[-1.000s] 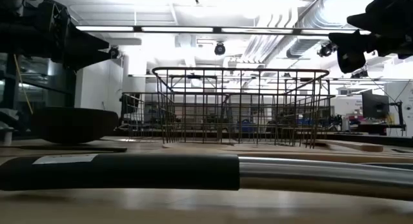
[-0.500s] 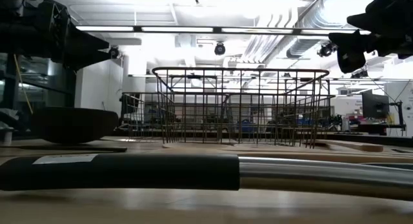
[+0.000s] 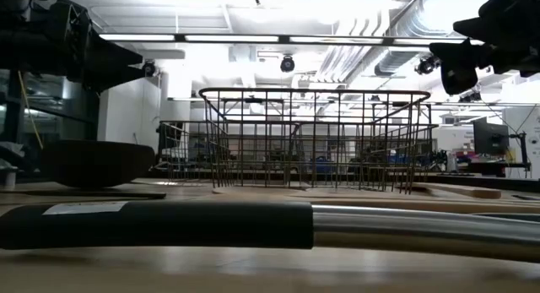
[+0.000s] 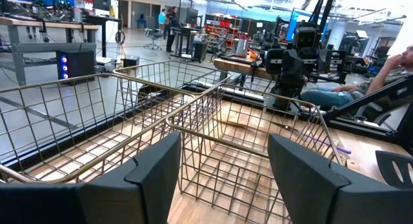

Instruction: Pick & Place Kitchen Items

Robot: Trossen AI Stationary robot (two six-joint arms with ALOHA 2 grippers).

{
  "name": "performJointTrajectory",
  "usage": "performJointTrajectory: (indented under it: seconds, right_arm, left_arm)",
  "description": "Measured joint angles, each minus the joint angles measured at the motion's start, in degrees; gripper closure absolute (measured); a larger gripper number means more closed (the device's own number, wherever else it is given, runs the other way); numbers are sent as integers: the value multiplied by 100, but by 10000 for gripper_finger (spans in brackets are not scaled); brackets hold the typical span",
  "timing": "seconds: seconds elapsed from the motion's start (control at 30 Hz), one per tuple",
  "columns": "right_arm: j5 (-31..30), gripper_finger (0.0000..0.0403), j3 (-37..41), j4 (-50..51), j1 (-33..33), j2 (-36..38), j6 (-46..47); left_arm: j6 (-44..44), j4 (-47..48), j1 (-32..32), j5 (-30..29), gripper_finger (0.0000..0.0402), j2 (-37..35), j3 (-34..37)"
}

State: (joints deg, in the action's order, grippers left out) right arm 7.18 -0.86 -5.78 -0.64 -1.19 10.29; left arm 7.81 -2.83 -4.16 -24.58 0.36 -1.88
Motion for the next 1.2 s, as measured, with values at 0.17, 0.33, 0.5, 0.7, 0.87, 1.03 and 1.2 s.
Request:
performJointTrajectory:
  seconds: [0.17, 0.33, 0.5, 0.7, 0.87, 1.03, 1.2]
  right_arm:
    - [-251, 208, 1, 0, 1, 1, -436]
    - [-260, 208, 2, -85, 0, 0, -390]
    - [-249, 208, 0, -314, 0, 2, 832]
    - [-201, 208, 0, -352, 0, 2, 1726]
    - [-109, 208, 0, -486, 1, 2, 2216]
    - [-170, 208, 0, -645, 2, 1, 2361]
    - [-191, 208, 0, -955, 1, 2, 2455]
  left_arm:
    - [0, -2, 0, -2, 171, 0, -1]
    - [-1, -1, 1, -1, 171, -1, 0]
    - [-2, -2, 1, 0, 171, 0, -1]
    - [-1, 0, 0, 0, 171, -1, 1]
    - [0, -2, 0, 0, 171, 0, 0]
    - [-1, -2, 1, -1, 171, -2, 0]
    - [-2, -2, 1, -1, 171, -1, -1]
